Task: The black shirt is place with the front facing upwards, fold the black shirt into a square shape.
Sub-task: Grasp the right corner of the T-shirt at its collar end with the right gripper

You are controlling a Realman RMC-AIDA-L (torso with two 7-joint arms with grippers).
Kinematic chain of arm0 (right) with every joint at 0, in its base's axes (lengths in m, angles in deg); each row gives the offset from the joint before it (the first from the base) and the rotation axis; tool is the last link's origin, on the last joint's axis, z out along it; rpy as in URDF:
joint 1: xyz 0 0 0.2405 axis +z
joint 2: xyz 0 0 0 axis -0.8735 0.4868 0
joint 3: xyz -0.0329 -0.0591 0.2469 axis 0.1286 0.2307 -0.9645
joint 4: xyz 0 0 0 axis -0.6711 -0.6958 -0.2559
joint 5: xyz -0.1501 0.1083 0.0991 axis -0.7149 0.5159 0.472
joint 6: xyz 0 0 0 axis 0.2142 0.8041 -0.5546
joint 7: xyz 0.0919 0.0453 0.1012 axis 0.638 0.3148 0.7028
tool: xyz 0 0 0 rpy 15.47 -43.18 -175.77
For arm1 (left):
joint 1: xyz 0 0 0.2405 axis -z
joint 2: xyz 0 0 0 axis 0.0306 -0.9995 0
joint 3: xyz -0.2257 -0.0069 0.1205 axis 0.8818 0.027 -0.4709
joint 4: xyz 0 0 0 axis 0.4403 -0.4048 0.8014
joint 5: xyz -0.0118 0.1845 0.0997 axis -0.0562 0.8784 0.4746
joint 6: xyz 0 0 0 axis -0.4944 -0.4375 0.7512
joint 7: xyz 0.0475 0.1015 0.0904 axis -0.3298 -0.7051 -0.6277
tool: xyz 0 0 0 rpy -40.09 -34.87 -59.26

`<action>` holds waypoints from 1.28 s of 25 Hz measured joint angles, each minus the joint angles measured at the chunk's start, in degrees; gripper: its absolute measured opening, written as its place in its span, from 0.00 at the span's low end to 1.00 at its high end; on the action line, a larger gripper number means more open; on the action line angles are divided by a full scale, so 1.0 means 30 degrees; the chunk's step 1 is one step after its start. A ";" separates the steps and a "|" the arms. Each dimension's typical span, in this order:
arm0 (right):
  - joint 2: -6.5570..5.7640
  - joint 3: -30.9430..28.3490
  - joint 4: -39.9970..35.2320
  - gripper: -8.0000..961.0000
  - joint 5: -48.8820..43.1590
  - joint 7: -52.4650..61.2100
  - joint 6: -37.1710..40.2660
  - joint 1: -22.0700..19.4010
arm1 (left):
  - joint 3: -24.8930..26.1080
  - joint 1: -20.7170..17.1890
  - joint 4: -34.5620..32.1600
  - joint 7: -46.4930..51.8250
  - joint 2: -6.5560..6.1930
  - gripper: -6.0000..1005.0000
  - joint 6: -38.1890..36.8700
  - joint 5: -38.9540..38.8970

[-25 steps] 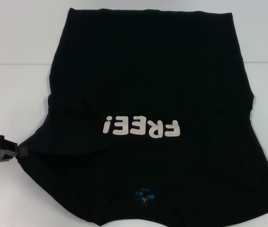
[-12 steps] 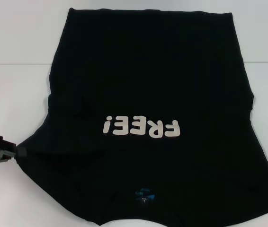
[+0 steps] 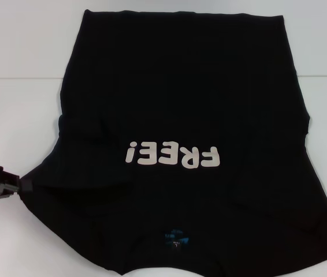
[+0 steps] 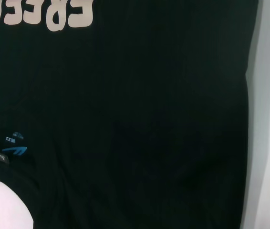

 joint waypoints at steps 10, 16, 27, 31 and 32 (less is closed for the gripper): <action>0.0007 0.0023 0.0425 0.84 -0.0003 -0.0053 -0.0451 0.0168 | 0.0011 -0.0003 0.0001 -0.0051 0.0020 0.03 -0.0007 0.0000; 0.0126 0.0047 0.0503 0.84 0.0000 -0.0144 -0.0558 0.0246 | 0.0010 -0.0025 0.0000 -0.0077 0.0054 0.03 -0.0037 0.0000; 0.0108 0.0232 0.0504 0.84 0.0000 -0.0163 -0.0717 0.0194 | 0.0009 -0.0030 0.0001 -0.0080 0.0058 0.03 -0.0007 -0.0139; 0.0120 0.0228 0.0504 0.84 -0.0027 -0.0163 -0.0852 0.0175 | 0.0010 -0.0030 0.0001 -0.0107 0.0073 0.03 0.0004 -0.0145; 0.0136 0.0227 0.0505 0.84 -0.0054 -0.0163 -0.0853 0.0188 | 0.0010 -0.0030 0.0001 -0.0111 0.0087 0.03 0.0007 -0.0147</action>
